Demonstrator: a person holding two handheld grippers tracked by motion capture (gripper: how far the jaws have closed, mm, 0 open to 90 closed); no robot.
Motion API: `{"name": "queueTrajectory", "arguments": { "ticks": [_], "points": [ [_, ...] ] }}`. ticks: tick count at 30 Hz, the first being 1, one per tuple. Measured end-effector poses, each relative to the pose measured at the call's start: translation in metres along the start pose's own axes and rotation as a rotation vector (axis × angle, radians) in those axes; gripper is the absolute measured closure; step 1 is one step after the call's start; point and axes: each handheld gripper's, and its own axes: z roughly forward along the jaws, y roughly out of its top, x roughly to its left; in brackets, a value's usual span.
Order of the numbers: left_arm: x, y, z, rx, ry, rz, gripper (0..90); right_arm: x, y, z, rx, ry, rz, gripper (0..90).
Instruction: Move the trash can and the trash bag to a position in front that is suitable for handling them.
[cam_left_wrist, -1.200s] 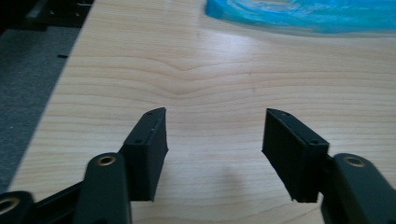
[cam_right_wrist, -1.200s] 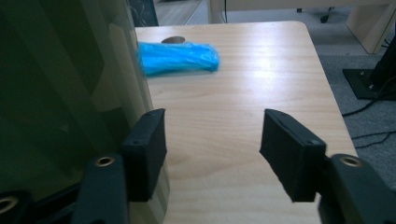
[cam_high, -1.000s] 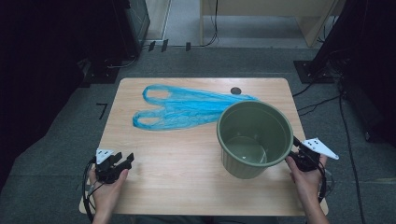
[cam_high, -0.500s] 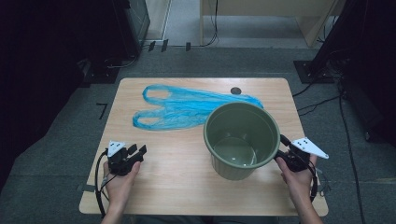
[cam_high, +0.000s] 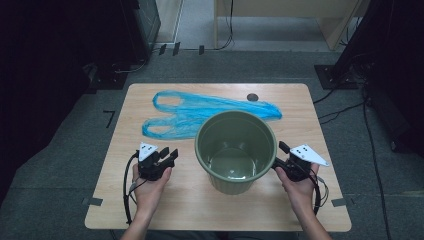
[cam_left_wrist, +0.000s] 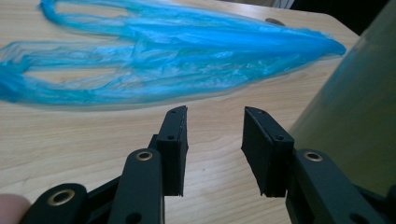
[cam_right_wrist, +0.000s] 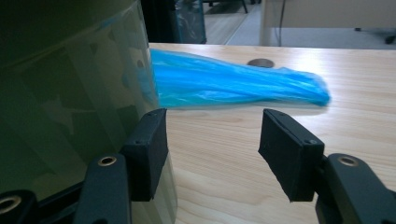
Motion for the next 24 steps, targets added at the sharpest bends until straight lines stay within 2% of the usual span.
{"name": "queueTrajectory", "arguments": {
  "ticks": [6, 11, 13, 15, 16, 18, 19, 22, 23, 24],
  "points": [
    [-0.008, 0.004, 0.004, -0.010, -0.020, -0.006, 63.5, 0.013, 0.000, 0.008, 0.004, 0.033, -0.005, 42.0],
    [-0.015, 0.004, 0.007, -0.005, -0.042, 0.019, 67.7, 0.027, 0.000, 0.016, 0.010, 0.077, -0.004, 43.0],
    [-0.016, 0.002, 0.006, -0.006, -0.050, 0.023, 69.2, 0.038, -0.001, 0.019, 0.015, 0.106, -0.012, 43.7],
    [-0.015, 0.002, 0.005, -0.010, -0.047, 0.019, 75.5, 0.042, -0.002, 0.020, 0.018, 0.118, -0.016, 45.6],
    [-0.013, 0.002, 0.003, -0.012, -0.049, 0.016, 77.1, 0.050, -0.003, 0.022, 0.016, 0.116, -0.028, 51.7],
    [-0.012, 0.001, -0.001, -0.017, -0.045, 0.017, 79.8, 0.053, -0.003, 0.022, 0.016, 0.122, -0.034, 54.3],
    [-0.013, -0.001, -0.003, -0.021, -0.042, 0.027, 85.2, 0.059, -0.002, 0.023, 0.018, 0.131, -0.048, 58.8],
    [-0.010, -0.003, -0.008, -0.028, -0.035, 0.036, 84.6, 0.063, -0.002, 0.024, 0.021, 0.129, -0.061, 58.6],
    [-0.002, -0.003, -0.008, -0.027, -0.047, 0.009, 76.8, 0.063, -0.001, 0.025, 0.024, 0.137, -0.071, 51.3],
    [-0.002, -0.003, -0.008, -0.027, -0.047, 0.009, 70.6, 0.063, -0.001, 0.025, 0.024, 0.137, -0.071, 51.3]
  ]
}}
